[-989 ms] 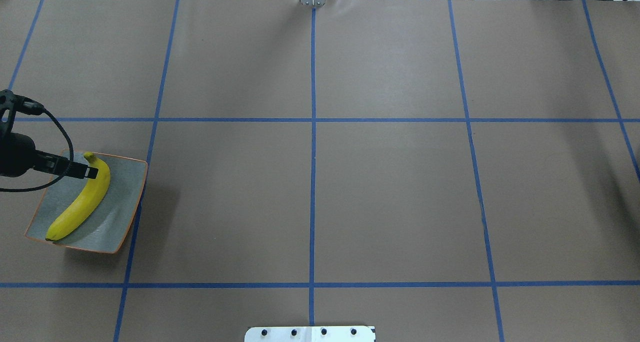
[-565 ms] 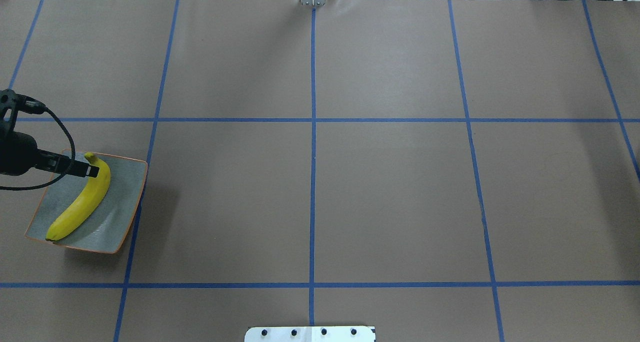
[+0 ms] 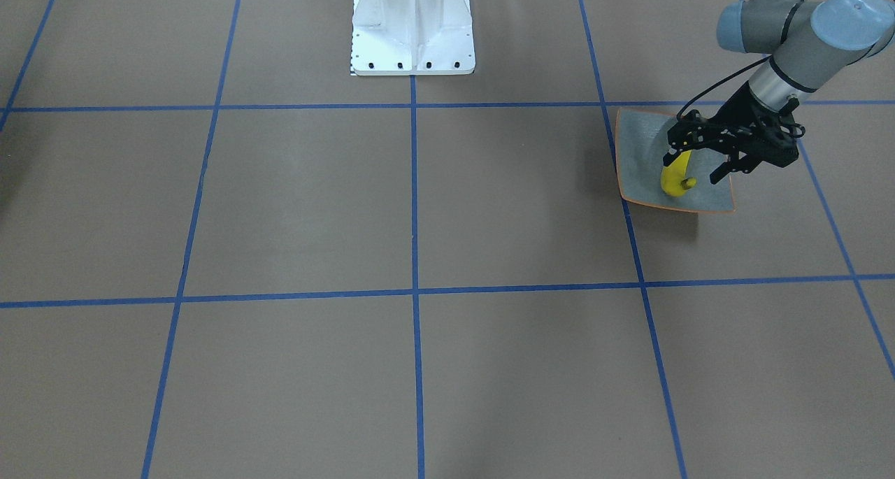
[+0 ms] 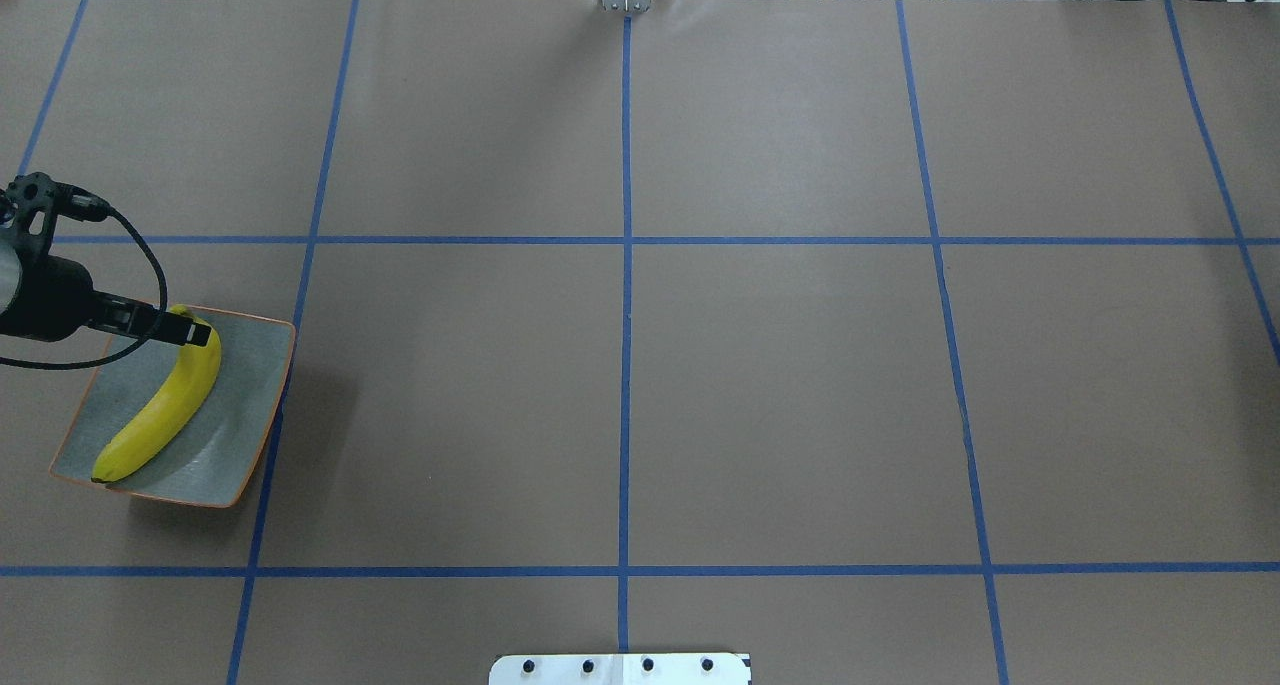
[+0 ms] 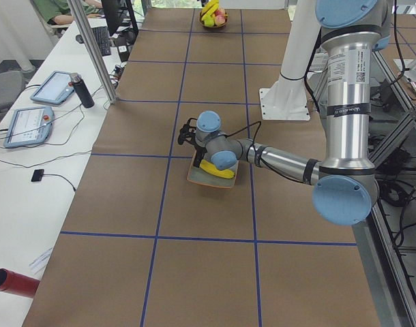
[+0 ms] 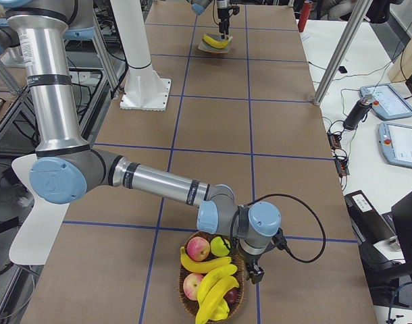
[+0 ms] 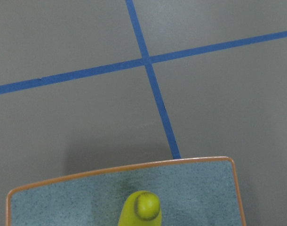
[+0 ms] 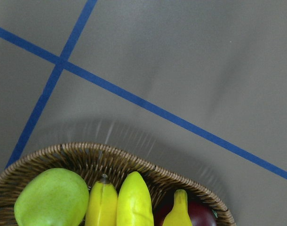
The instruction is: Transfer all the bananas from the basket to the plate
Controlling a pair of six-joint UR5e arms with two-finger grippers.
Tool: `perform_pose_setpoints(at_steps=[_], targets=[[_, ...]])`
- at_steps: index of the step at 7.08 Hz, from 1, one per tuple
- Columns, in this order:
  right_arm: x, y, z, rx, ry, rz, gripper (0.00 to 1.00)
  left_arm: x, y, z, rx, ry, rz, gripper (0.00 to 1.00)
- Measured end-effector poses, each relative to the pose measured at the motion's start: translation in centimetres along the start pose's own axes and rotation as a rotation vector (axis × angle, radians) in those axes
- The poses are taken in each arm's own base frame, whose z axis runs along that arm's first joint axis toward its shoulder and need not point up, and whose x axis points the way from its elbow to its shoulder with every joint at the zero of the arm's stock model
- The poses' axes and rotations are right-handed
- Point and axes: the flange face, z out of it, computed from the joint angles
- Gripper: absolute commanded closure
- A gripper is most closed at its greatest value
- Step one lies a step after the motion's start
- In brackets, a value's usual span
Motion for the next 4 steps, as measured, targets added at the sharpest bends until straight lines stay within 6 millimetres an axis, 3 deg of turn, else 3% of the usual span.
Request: perform_pose_setpoints(at_steps=[4], targets=[[2.1, 1.1, 2.9, -0.043, -0.060, 0.000, 0.09, -0.2, -0.3, 0.5, -0.002, -0.002, 0.000, 0.00]])
